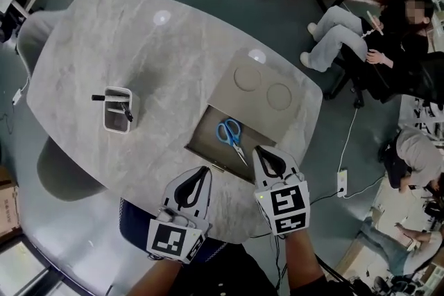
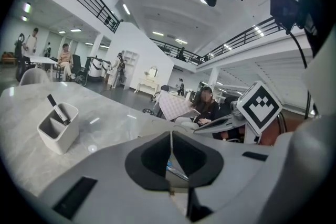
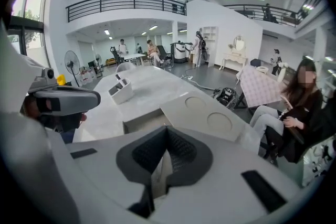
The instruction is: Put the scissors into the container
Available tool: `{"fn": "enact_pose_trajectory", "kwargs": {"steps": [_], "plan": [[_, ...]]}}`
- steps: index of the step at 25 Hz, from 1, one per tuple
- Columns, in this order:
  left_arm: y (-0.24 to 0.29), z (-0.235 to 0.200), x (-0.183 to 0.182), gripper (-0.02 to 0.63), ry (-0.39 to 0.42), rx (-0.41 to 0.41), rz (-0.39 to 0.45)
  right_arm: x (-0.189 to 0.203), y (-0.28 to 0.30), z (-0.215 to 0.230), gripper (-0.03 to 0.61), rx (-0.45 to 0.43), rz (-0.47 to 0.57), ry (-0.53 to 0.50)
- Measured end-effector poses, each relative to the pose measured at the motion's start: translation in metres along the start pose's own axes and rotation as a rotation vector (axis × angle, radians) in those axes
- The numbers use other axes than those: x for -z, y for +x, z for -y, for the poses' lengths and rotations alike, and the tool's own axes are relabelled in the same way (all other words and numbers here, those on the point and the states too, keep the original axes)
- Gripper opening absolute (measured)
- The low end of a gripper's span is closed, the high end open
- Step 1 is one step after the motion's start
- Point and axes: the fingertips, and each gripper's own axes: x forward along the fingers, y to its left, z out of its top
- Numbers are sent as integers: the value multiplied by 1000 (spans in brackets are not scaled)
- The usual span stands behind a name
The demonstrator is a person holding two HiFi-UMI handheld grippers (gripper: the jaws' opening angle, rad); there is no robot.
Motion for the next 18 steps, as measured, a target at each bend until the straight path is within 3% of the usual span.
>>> {"fn": "enact_pose_trajectory", "kwargs": {"steps": [14, 18], "plan": [[-80, 69, -62, 23, 95, 15, 121, -35, -153, -29, -3, 28, 282, 111], [-104, 89, -83, 23, 123, 16, 169, -39, -192, -38, -3, 56, 364, 101]]}}
